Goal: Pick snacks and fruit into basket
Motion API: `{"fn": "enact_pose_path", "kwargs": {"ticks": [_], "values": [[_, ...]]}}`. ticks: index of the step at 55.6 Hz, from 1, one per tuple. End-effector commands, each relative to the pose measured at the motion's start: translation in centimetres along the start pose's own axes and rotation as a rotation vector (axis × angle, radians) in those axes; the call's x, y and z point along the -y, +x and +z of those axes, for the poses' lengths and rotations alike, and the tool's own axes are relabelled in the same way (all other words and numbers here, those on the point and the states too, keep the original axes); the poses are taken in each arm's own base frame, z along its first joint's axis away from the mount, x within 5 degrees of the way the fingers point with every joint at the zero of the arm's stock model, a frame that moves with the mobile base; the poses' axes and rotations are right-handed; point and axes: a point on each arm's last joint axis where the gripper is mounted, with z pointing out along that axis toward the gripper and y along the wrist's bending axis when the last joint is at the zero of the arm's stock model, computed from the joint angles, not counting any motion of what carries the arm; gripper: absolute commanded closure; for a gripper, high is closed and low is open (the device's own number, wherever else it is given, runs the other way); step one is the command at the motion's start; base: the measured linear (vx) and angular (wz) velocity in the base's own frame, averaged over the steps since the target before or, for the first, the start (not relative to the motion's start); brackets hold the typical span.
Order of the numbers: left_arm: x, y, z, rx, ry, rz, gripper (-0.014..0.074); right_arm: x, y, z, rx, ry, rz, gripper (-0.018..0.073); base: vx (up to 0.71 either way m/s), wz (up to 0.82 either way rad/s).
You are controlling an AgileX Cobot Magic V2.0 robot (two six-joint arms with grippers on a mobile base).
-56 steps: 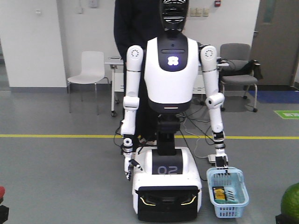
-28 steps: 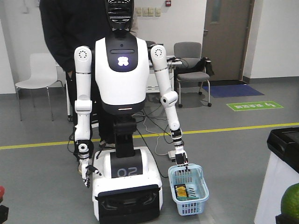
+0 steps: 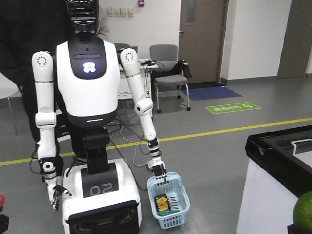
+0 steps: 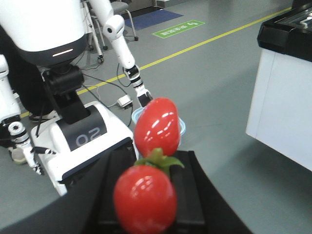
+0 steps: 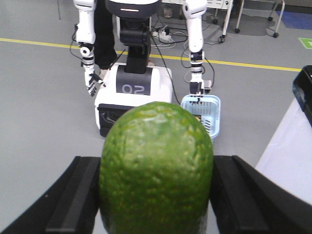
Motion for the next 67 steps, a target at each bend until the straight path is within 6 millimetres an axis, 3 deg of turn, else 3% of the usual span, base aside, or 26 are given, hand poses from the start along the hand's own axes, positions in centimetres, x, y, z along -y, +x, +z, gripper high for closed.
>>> {"fn": "enact_pose_path", "kwargs": {"ticks": [1,67], "values": [[-0.36,-1.69,-0.46,0.108,-0.036,-0.019,0.0602,0.17,-1.59,-0.59,0.117,0.019,-0.008,0.0568,0.13,-0.22],[-0.36,-1.69,-0.46,0.108,-0.036,-0.019,0.0602,0.17,-1.59,-0.59,0.117,0.019,-0.008,0.0568,0.14,-0.10]]}}
